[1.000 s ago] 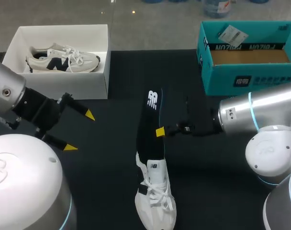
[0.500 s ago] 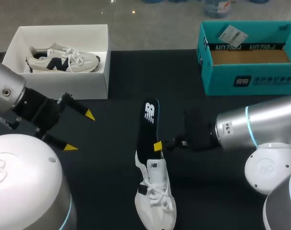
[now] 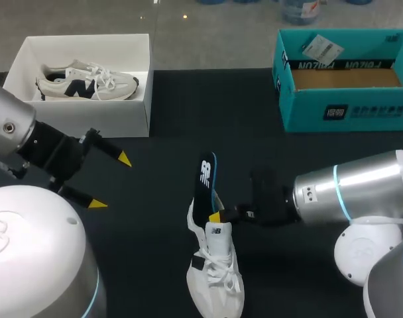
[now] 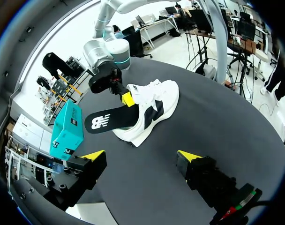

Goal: Take the shoe out of the shoebox, open the shoe tongue, remove and reinsert the insole, then place the shoe into the shoebox

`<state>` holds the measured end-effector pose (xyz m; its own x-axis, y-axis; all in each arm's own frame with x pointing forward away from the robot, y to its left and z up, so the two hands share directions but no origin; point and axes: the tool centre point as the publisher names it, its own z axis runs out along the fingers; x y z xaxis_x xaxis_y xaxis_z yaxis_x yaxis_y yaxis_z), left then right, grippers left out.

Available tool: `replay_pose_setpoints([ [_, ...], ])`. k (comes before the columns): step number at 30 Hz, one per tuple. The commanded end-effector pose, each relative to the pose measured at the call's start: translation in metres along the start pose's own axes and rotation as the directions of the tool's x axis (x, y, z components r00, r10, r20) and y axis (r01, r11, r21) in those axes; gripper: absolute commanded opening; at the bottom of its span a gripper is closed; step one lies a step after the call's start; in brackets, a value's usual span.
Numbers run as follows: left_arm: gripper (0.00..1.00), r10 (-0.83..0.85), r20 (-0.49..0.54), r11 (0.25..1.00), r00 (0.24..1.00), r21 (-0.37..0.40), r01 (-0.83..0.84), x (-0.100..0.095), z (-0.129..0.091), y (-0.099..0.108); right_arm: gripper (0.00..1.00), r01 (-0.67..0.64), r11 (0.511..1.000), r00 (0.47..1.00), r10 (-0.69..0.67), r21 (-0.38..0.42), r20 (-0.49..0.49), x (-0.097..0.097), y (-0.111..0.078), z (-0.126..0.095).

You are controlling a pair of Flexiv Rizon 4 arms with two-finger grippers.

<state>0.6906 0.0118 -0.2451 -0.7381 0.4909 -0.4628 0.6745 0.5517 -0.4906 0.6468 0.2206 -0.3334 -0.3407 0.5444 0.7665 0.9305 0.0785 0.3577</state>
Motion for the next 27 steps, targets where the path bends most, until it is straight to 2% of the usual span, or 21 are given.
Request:
replay_pose_setpoints([
  [1, 1.0, 0.0, -0.001, 1.0, 1.0, -0.002, 0.0, 0.001, 0.0, 0.0, 0.0, -0.003, 1.0, 1.0, 0.003, -0.011, 0.006, 0.001, -0.001, 0.005],
  [2, 1.0, 0.0, -0.001, 1.0, 1.0, -0.002, 0.0, 0.001, 0.0, 0.0, 0.0, -0.002, 1.0, 1.0, 0.003, -0.012, 0.005, 0.001, 0.0, 0.004],
  [4, 1.0, 0.0, -0.001, 1.0, 1.0, -0.002, 0.0, 0.001, 0.0, 0.0, 0.27, 0.001, 1.0, 1.0, -0.001, -0.01, 0.004, 0.001, 0.003, 0.004],
  [6, 1.0, 0.0, -0.001, 1.0, 1.0, -0.002, 0.0, 0.001, 0.0, 0.0, 0.4, 0.006, 1.0, 1.0, -0.006, -0.009, 0.003, 0.001, 0.005, 0.003],
  [7, 1.0, 0.0, -0.001, 1.0, 1.0, -0.002, 0.0, 0.001, 0.0, 0.0, 0.42, 0.009, 1.0, 1.0, -0.009, -0.007, 0.003, 0.001, 0.006, 0.003],
  [22, 1.0, 0.0, -0.001, 1.0, 1.0, -0.002, 0.0, 0.001, 0.0, 0.0, 0.3, 0.069, 0.998, 0.997, -0.069, 0.003, 0.027, 0.008, 0.029, -0.007],
  [27, 1.0, 0.0, -0.001, 1.0, 1.0, -0.002, 0.0, 0.001, 0.0, 0.0, 0.29, 0.072, 0.997, 0.997, -0.072, 0.006, 0.036, 0.005, 0.034, -0.011],
])
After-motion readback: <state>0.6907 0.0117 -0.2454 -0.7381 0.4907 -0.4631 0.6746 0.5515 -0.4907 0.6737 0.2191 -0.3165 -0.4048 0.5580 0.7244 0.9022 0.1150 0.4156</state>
